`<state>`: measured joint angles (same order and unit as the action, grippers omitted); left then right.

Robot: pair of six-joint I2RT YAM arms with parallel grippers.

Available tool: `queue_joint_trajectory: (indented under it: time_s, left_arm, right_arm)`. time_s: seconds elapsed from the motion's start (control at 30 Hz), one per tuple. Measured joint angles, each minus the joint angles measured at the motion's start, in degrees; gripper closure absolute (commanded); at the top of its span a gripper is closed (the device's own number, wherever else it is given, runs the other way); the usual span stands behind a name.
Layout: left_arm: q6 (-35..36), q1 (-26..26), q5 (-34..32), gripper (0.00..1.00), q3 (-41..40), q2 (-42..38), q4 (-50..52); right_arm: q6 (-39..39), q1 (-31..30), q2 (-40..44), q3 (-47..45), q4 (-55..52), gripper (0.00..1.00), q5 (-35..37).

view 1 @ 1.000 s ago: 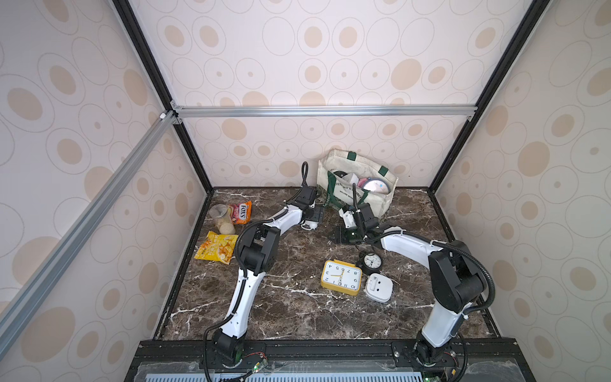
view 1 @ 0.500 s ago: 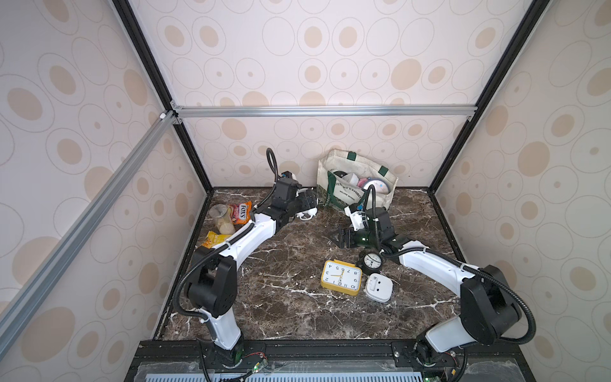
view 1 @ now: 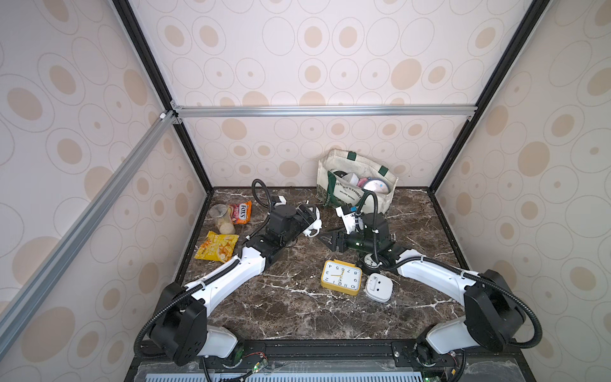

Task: Put the alarm clock into the canvas bag
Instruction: Pick up the alarm from the center of the board.

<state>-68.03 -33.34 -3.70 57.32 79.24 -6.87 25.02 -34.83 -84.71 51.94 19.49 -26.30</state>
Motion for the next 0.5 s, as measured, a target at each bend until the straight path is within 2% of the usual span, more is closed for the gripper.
queue_joint_trajectory:
  time_s: [0.1, 0.37, 0.5]
  left_arm:
    - [-1.27, -0.57, -1.36, 0.25, -0.11, -0.07, -0.72]
    - [-2.73, -1.6, -3.43, 0.24, -1.77, -0.07, -2.34]
    - [-3.15, -2.23, -4.17, 0.24, -2.69, -0.07, -3.45]
  right_arm:
    - [0.85, -0.26, -1.86, 1.01, 0.94, 0.46, -0.46]
    - [2.43, -1.01, -3.56, 2.51, 2.47, 0.52, -0.79]
    - [3.28, -1.22, -4.28, 3.1, 3.34, 0.63, -1.09]
